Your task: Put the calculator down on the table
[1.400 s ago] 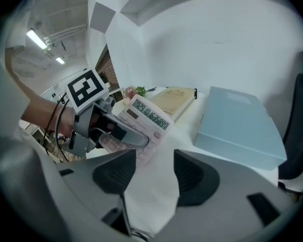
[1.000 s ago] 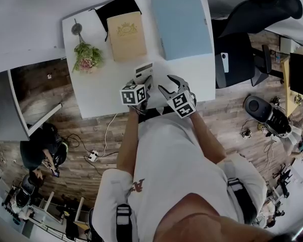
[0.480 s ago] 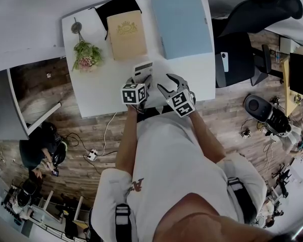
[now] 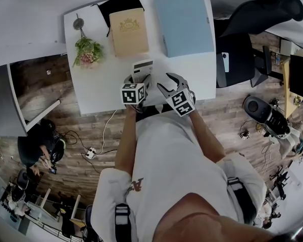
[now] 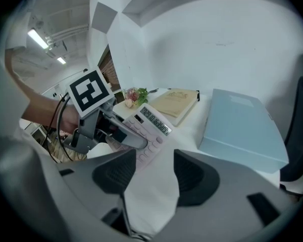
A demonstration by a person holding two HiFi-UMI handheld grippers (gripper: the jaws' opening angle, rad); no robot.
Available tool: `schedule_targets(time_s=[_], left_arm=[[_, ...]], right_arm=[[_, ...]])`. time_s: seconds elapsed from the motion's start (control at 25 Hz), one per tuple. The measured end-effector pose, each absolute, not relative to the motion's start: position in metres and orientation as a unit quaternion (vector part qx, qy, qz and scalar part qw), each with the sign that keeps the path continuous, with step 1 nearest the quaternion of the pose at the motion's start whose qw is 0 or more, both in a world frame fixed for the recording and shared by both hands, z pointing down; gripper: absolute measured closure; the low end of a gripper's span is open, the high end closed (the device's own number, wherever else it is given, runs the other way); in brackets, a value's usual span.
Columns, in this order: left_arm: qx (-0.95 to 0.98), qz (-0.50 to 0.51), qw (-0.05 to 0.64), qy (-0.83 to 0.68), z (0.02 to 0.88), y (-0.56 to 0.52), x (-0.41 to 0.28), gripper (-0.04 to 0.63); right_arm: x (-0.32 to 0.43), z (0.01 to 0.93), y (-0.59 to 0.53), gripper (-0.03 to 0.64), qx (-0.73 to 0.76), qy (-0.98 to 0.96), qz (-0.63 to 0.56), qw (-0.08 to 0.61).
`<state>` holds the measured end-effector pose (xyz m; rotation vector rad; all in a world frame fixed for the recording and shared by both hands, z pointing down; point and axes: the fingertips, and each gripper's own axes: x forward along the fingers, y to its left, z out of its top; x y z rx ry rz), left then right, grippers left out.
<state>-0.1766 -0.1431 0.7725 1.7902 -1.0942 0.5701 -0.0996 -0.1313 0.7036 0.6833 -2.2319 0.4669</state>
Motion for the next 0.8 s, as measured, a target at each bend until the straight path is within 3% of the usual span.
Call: schedule_targets(time_s=[0.8], left_arm=[[0.709, 0.236, 0.449, -0.490, 0.776, -0.128, -0.206, 0.273]], right_arm=[[-0.111, 0.701, -0.128, 0.377, 0.253, -0.879, 0.167, 0.367]])
